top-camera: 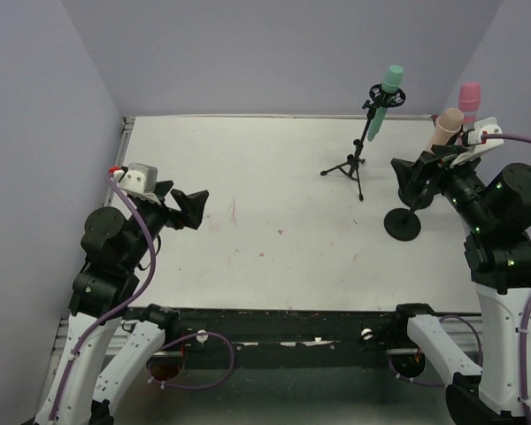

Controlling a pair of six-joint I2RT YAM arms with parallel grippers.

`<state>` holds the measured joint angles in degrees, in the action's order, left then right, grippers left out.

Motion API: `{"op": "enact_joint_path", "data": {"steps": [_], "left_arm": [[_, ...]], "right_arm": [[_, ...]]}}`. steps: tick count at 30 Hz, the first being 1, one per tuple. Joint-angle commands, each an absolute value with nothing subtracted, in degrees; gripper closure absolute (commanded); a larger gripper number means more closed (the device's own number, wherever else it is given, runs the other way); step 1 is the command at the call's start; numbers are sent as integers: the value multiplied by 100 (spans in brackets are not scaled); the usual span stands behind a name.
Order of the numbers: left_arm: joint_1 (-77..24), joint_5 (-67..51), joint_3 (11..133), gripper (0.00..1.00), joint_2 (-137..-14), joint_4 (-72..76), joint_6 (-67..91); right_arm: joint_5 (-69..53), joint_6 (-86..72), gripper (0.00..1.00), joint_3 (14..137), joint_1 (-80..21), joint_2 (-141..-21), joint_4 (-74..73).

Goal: Attach the microphones to the stand

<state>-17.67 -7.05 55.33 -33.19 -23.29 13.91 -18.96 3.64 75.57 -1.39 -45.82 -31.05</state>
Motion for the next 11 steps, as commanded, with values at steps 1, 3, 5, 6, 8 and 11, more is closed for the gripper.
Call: {"op": "enact_joint_path", "data": {"steps": [1,3,5,6,8,11], "left_arm": [[-1731,-1019,5432,2,-2998,-2461,1450],[-1731,-1020,5379,2,-2910,-2461,1450],[-1732,-1002,5326,1,-2848,-2461,1459],[-1731,-1002,5317,1,-2822,-2452,1459],[-1731,-993,5274,1,-2786,-2426,1459],[-1731,-1002,5273,2,-2795,-2399,1477]], "right_arm": [[-1845,-184,0,7541,-114,-4632,-3252],[-1916,-263,0,7532,-106,-4632,-3243],[-1968,-281,0,7506,-88,-4606,-3226],[-1977,-316,0,7488,-88,-4614,-3208],[-2056,-290,0,7453,-70,-4614,-3173],[-2380,-378,0,7427,-44,-4632,-3103]]}}
